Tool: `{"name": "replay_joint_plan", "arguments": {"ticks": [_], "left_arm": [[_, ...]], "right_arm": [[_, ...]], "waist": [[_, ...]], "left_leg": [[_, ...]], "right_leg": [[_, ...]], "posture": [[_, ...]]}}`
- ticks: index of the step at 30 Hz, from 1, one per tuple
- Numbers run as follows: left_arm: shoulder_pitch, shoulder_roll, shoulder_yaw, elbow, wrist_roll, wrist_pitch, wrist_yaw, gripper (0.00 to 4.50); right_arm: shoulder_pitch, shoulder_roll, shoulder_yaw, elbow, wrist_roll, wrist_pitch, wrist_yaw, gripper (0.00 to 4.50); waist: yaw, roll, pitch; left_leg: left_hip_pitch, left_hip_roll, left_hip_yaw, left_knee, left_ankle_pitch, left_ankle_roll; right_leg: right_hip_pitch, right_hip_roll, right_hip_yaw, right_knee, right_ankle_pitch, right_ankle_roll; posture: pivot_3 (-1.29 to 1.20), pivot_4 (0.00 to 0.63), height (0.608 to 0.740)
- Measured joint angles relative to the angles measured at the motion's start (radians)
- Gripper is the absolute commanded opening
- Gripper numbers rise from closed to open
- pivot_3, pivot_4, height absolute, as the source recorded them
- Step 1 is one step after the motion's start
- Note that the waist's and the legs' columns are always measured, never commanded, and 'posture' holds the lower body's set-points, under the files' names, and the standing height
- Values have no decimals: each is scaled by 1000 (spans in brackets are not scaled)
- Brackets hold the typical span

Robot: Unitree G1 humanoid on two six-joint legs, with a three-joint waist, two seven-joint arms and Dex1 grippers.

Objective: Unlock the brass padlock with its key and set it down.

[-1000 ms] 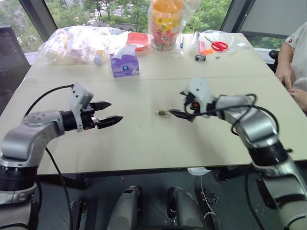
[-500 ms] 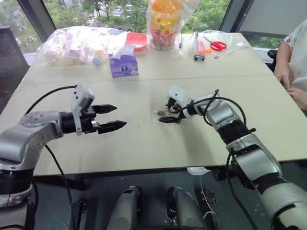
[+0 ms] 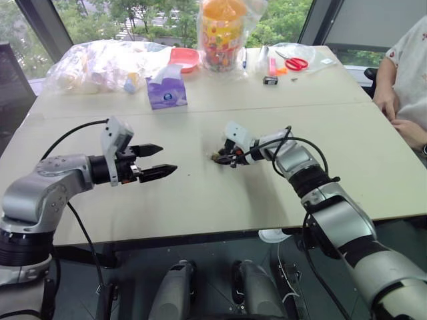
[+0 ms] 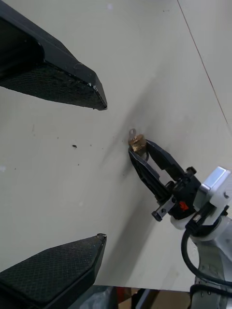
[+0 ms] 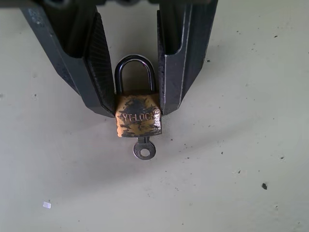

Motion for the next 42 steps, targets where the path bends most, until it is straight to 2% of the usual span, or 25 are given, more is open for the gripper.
{"name": "replay_joint_plan", "arguments": {"ticks": [5,11,13,18,27,29,32,42], "left_arm": [[-70,-65,-8,114,-1,-11,-11,4291],[-247,-194,-8,320,-29,0,-52,4291],[-299,-222,-21,389,-22,-13,-75,3758],[-384,-278,-58,529,12,-48,-139,1711],[-455,-310,-75,628,62,-92,-206,1711],[-455,-311,-76,633,66,-98,-218,1198],[-455,-319,-75,633,64,-98,-239,107],[-456,-328,-78,630,82,-112,-248,47]], "right_arm": [[98,-61,-2,-202,-40,-126,-38,684],[218,-152,-77,-650,-58,-202,-108,684],[229,-168,-89,-719,-67,-196,-124,684],[251,-169,-99,-792,-86,-161,-157,684],[252,-166,-100,-847,-87,-119,-179,684],[253,-167,-100,-849,-87,-112,-182,684],[254,-167,-100,-850,-88,-105,-186,684],[258,-168,-101,-850,-92,-98,-188,684]], "waist": [[5,0,0],[6,-1,0],[7,-1,0],[5,-1,0],[7,-1,0],[7,-1,0],[8,-1,0],[8,-1,0]], "left_leg": [[-1,0,1,0,0,0],[-3,0,1,3,0,0],[-3,0,1,4,0,0],[-3,1,1,7,0,0],[-4,1,1,9,-1,2],[-4,1,1,9,-1,2],[-4,1,1,9,-1,2],[-5,1,1,10,-1,2]], "right_leg": [[-1,0,0,-1,1,3],[-1,0,1,1,1,3],[-1,0,0,1,1,3],[-1,1,1,2,1,3],[-1,0,1,2,1,2],[-1,0,1,2,1,2],[-1,0,1,2,1,2],[-1,0,1,2,1,2]], "posture": [[0,150,740],[0,150,740],[0,150,740],[0,150,740],[0,150,740],[0,150,740],[0,150,740],[0,150,740]]}}
